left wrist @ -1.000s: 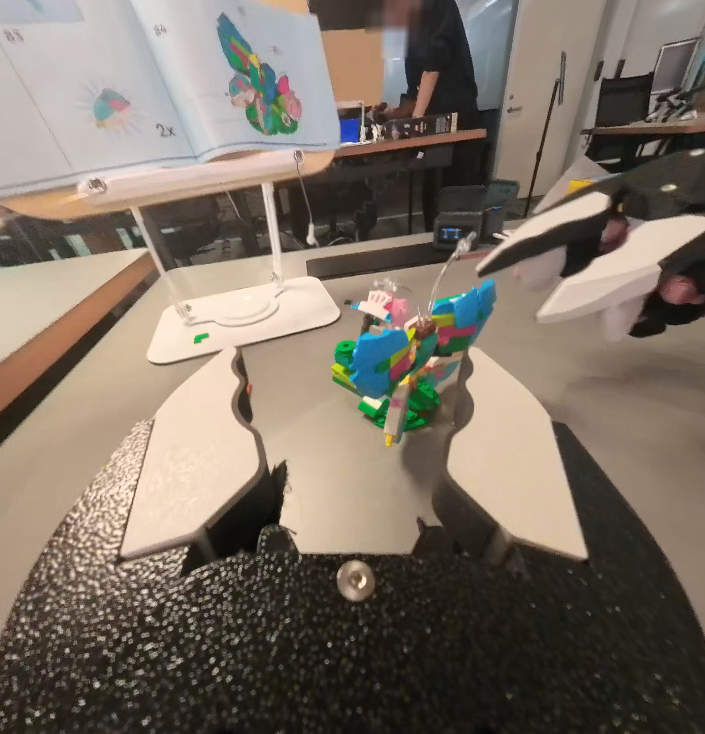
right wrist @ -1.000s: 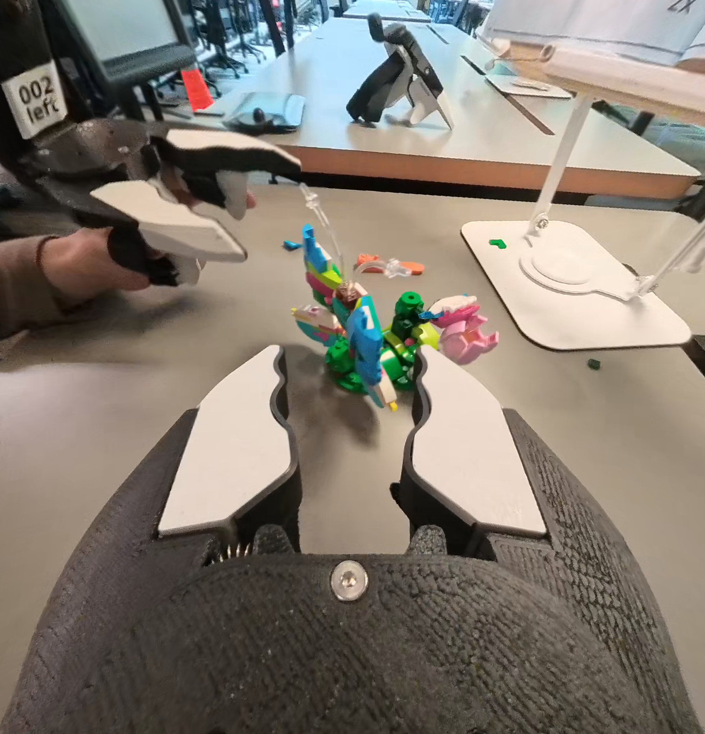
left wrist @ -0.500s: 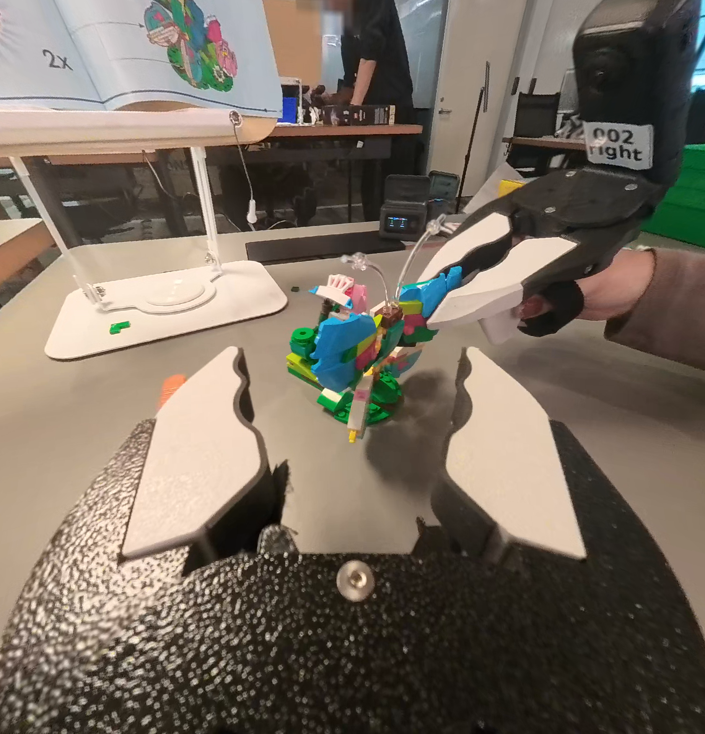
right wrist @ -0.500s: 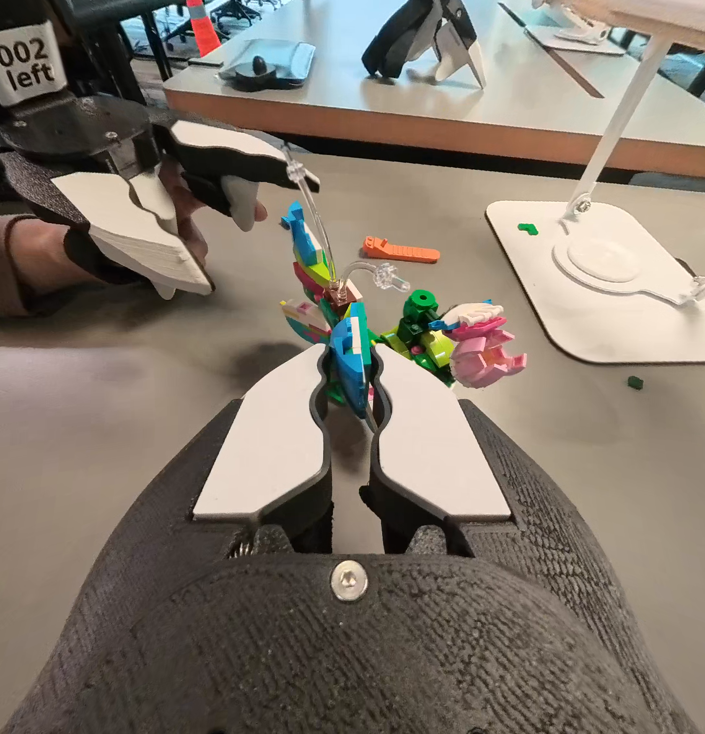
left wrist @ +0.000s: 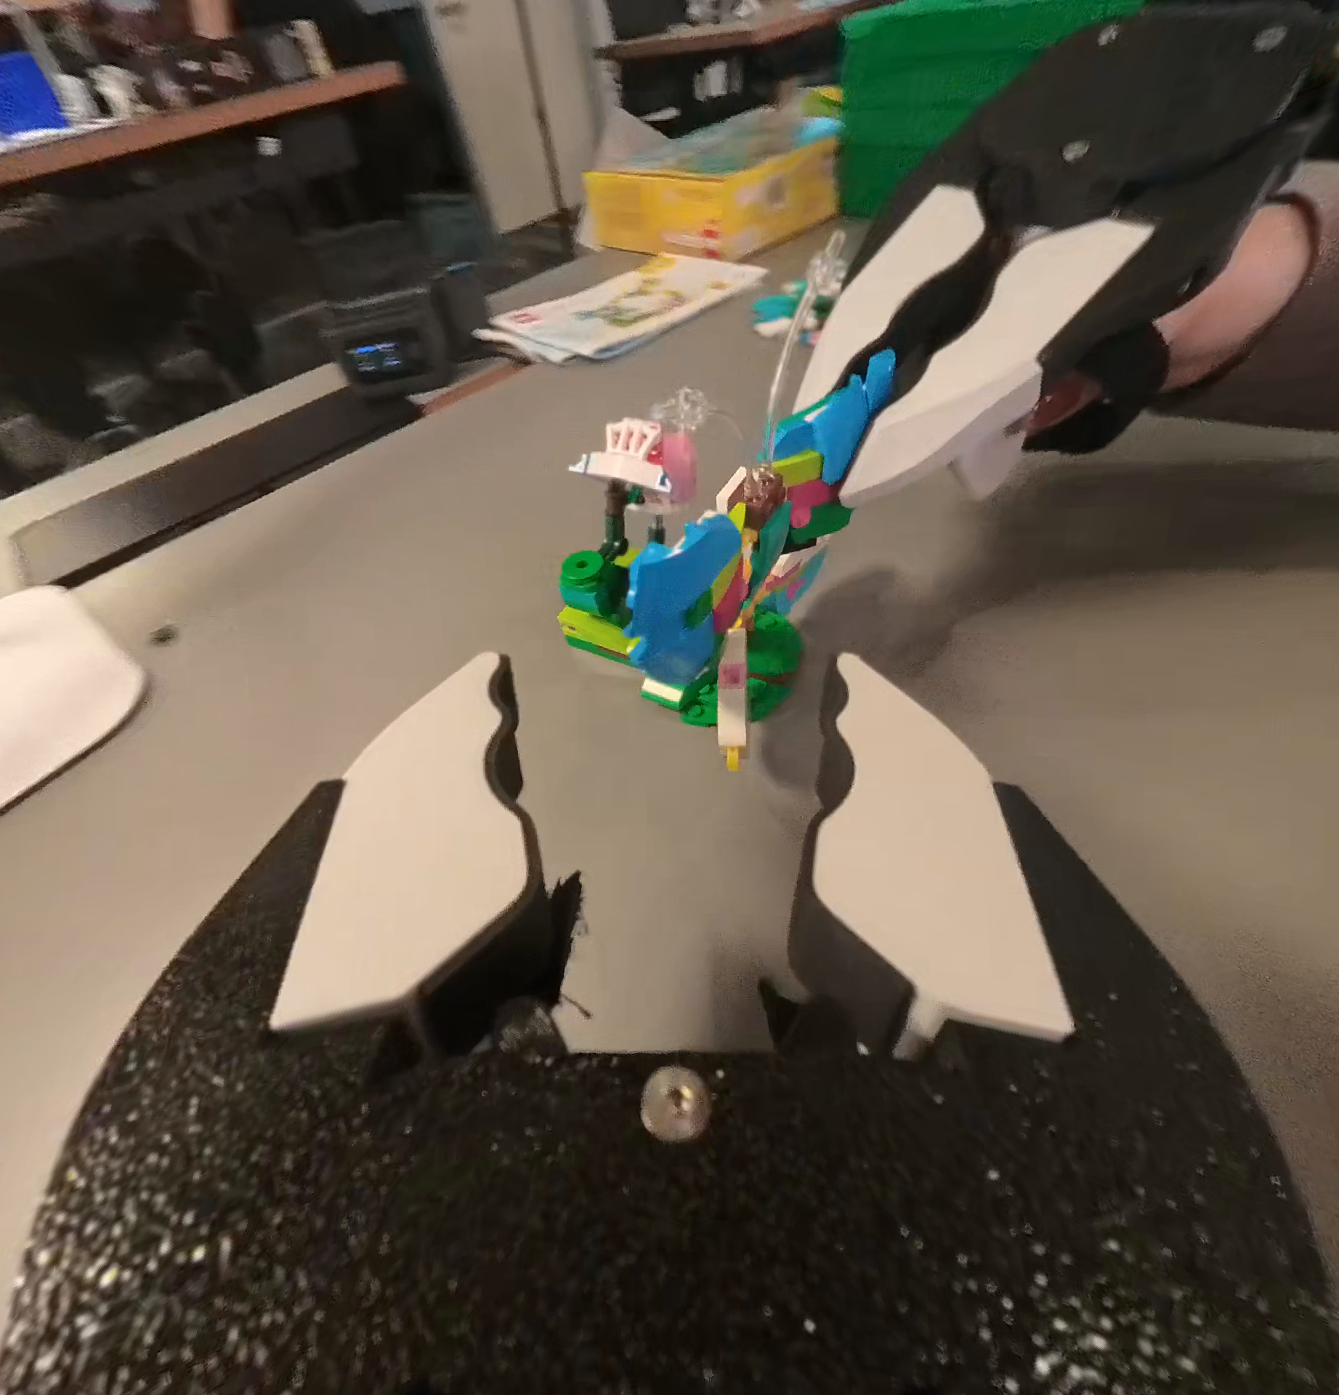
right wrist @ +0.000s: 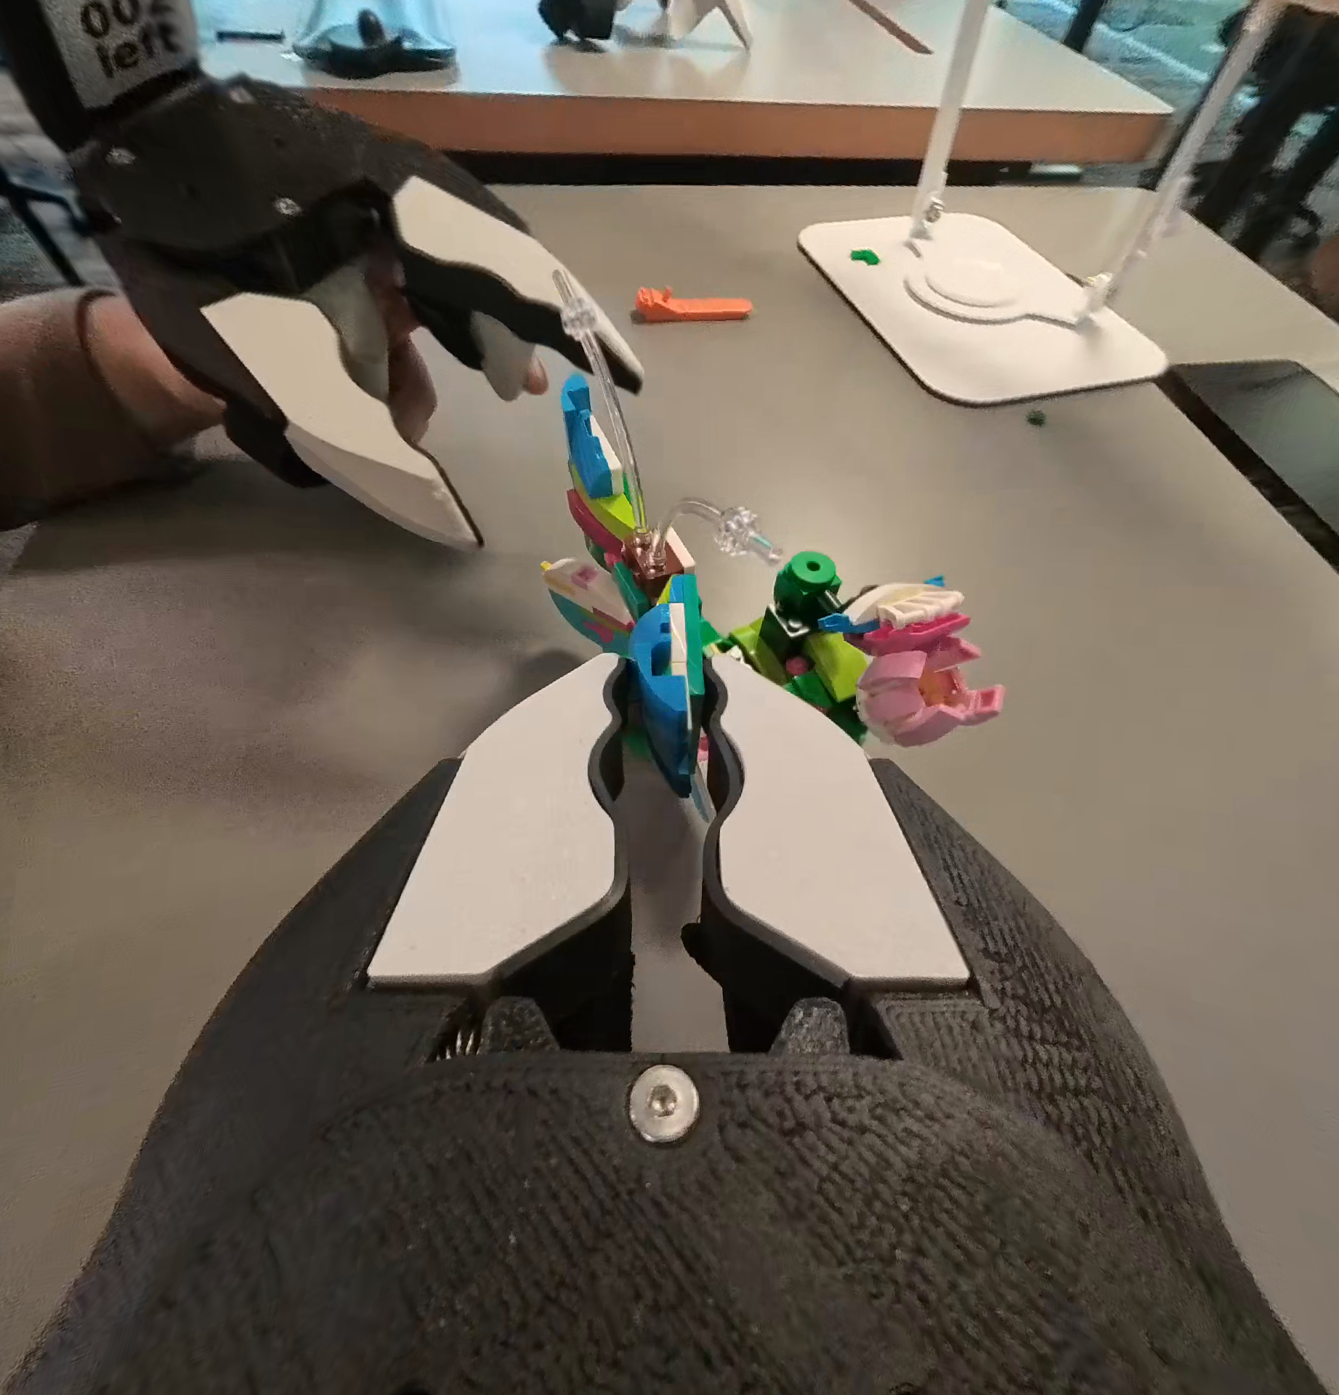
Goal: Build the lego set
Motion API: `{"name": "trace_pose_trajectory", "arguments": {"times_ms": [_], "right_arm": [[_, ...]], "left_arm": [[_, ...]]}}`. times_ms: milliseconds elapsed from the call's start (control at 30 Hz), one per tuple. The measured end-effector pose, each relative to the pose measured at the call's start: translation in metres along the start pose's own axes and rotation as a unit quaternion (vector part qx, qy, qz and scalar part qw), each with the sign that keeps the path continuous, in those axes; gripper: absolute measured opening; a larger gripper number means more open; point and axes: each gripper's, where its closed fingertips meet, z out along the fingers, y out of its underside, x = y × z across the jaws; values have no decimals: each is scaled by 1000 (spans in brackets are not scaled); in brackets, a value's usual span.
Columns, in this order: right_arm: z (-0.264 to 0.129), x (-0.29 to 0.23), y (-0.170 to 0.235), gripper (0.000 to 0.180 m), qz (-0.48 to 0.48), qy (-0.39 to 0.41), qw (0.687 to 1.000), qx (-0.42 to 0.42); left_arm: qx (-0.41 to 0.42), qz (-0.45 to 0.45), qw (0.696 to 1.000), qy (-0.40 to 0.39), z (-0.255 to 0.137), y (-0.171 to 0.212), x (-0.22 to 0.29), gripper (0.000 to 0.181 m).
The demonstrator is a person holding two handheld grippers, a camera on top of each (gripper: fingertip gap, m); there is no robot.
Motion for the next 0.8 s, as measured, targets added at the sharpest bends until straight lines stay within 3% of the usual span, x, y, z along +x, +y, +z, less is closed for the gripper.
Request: {"name": "trace_pose_trajectory", "arguments": {"times_ms": [267, 400, 533, 633, 800], "right_arm": [[-44, -11, 11, 23, -16, 31, 999, 37], [-45, -7, 17, 30, -25, 29, 999, 24], [-39, -9, 21, 30, -32, 14, 999, 3], [-36, -12, 19, 19, -41, 5, 999, 6], [-35, -10, 19, 16, 16, -20, 999, 36]], "left_arm": [[-22, 75, 992, 104, 44, -9, 44, 61], [-14, 85, 988, 129, 47, -17, 49, 56], [-17, 95, 984, 149, 49, -19, 55, 39], [-18, 101, 982, 158, 51, -19, 59, 22], [-11, 59, 982, 181, 50, -19, 62, 17]]}}
